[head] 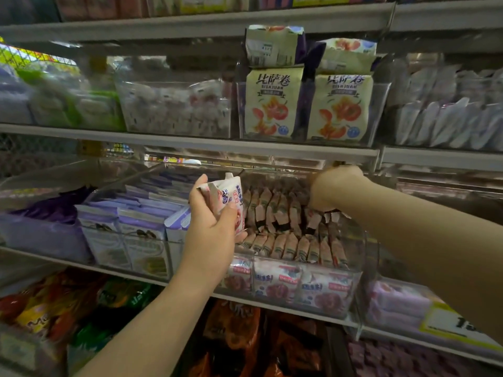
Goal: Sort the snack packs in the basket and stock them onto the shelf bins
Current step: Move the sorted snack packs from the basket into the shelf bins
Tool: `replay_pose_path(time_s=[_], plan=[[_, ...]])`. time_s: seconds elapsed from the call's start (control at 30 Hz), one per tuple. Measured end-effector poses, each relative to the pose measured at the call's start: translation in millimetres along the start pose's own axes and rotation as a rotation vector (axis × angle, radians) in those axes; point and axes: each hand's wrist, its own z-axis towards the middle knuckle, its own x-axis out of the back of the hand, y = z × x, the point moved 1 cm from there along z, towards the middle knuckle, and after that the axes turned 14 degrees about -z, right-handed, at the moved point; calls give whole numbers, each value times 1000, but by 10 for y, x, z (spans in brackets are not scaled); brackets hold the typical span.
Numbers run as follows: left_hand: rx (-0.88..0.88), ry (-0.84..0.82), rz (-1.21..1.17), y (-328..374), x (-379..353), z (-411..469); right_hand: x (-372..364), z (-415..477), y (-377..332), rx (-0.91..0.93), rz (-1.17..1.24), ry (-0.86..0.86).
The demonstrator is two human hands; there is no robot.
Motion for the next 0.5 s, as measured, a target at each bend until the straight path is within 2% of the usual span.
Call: replay_pose_path(time_s=[0.07,0.27,0.5], plan=[[8,-18,-20,-2,46,-12,43,32,-17,-10,-18,-16],[21,-38,-45,-36,80,-13,47,-135,43,-49,-59,146],[52,-74,-53,-70,35,-57,-24,4,-198,-18,-188,-25]])
